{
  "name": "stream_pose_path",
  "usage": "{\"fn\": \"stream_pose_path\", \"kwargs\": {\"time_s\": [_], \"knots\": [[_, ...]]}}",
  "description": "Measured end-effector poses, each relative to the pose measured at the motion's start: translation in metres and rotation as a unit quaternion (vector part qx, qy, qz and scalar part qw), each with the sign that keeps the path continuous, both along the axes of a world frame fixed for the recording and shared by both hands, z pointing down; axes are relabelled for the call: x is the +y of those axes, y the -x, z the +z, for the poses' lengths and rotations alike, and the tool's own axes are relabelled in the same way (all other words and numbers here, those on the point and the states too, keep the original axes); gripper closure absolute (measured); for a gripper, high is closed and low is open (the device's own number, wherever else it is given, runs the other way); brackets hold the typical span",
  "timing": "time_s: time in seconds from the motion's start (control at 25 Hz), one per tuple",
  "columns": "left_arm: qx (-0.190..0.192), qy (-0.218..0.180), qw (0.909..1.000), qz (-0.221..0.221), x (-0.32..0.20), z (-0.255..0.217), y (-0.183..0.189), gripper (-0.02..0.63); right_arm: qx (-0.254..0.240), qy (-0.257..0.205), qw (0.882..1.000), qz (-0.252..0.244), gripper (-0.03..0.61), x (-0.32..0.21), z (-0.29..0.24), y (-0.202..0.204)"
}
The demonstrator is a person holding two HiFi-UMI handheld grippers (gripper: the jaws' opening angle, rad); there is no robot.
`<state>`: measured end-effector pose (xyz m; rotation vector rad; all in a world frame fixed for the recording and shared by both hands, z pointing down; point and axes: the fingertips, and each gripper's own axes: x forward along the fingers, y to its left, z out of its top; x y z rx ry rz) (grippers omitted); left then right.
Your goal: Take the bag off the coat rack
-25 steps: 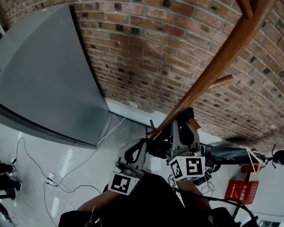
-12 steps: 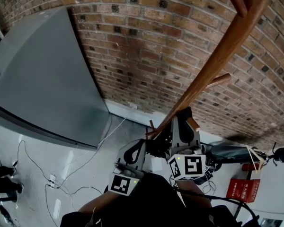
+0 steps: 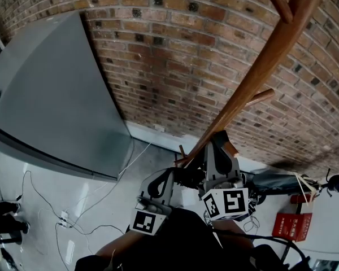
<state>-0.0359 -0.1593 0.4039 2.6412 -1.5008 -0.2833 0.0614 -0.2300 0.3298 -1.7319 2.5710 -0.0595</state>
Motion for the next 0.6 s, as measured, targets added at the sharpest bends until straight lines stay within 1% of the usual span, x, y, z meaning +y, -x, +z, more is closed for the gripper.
{"fn": "stream_pose_path", "kwargs": {"time_s": [0.36,0.52,0.6], "knots": [[0.003,0.000,1.0000,0.002,0.006,-0.001,0.003,0.597,-0.011,-0.008,1.000,-0.004,0.558,0.013,-0.011,0.005],[0.004,0.000,1.0000,0.004,0.013,-0.001,0.003,0.597,0.015,-0.038,0.999,0.006,0.560,0.022,-0.026,0.007],[0.006,0.000,1.0000,0.005,0.016,-0.002,0.003,0.597,0.018,-0.052,0.998,0.010,0.559,0.025,-0.036,0.006]]}}
